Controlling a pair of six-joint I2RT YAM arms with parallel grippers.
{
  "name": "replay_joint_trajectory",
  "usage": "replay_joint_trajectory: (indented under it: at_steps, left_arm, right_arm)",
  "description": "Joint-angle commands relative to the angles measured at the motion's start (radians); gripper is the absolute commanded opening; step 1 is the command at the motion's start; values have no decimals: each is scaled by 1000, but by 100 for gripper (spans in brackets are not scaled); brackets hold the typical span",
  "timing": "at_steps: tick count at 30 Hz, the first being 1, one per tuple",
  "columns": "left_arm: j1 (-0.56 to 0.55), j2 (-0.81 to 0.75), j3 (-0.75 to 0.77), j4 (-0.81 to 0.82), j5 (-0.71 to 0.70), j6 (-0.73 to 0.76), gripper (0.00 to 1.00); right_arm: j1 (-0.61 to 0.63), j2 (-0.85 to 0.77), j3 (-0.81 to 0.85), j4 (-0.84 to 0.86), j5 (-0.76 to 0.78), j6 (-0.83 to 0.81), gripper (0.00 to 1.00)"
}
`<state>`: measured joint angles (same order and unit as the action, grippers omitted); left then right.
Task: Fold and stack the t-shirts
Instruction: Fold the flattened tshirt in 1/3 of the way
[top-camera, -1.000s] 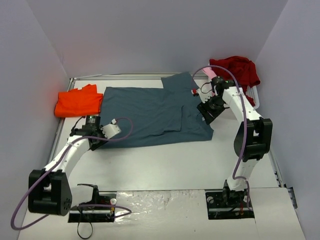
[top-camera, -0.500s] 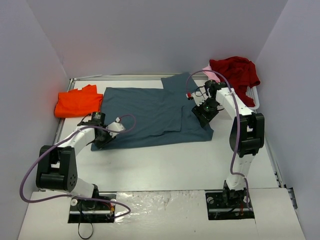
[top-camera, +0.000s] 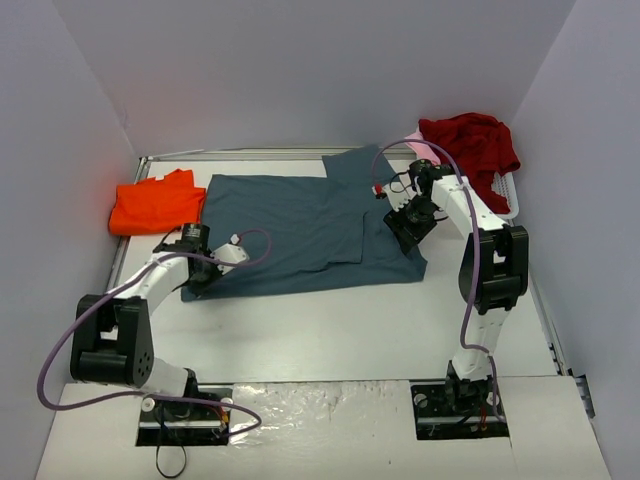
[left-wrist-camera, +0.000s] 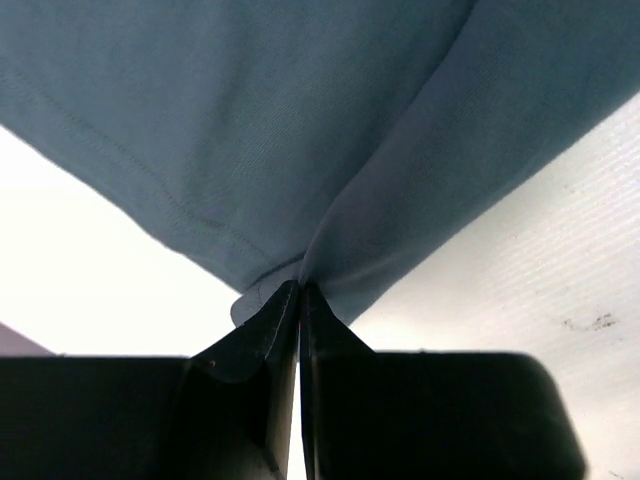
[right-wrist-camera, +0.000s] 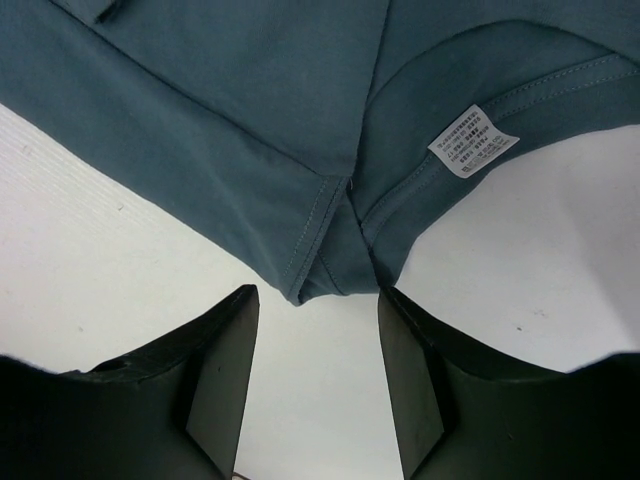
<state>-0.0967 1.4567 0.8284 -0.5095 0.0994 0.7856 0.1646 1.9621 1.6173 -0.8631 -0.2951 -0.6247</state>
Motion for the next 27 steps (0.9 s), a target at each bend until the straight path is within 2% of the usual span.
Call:
replay_joint_trajectory:
  at_steps: [1,9,16,27]
  left_arm:
    - [5,-88,60,-53,-26,21,2]
    - [3,-170,129,-115,-38,21,2]
    - [0,-128,164,-118,-50,17,2]
    - [-12,-82,167,11,-84,-29,2]
  right_arm:
    - [3,18,-8,-21,14,16,47]
    - [3,20,-23,-1,16,16,46]
    - [3,23,-22,6,13,16,46]
    - [-2,43,-7,16,22,29,46]
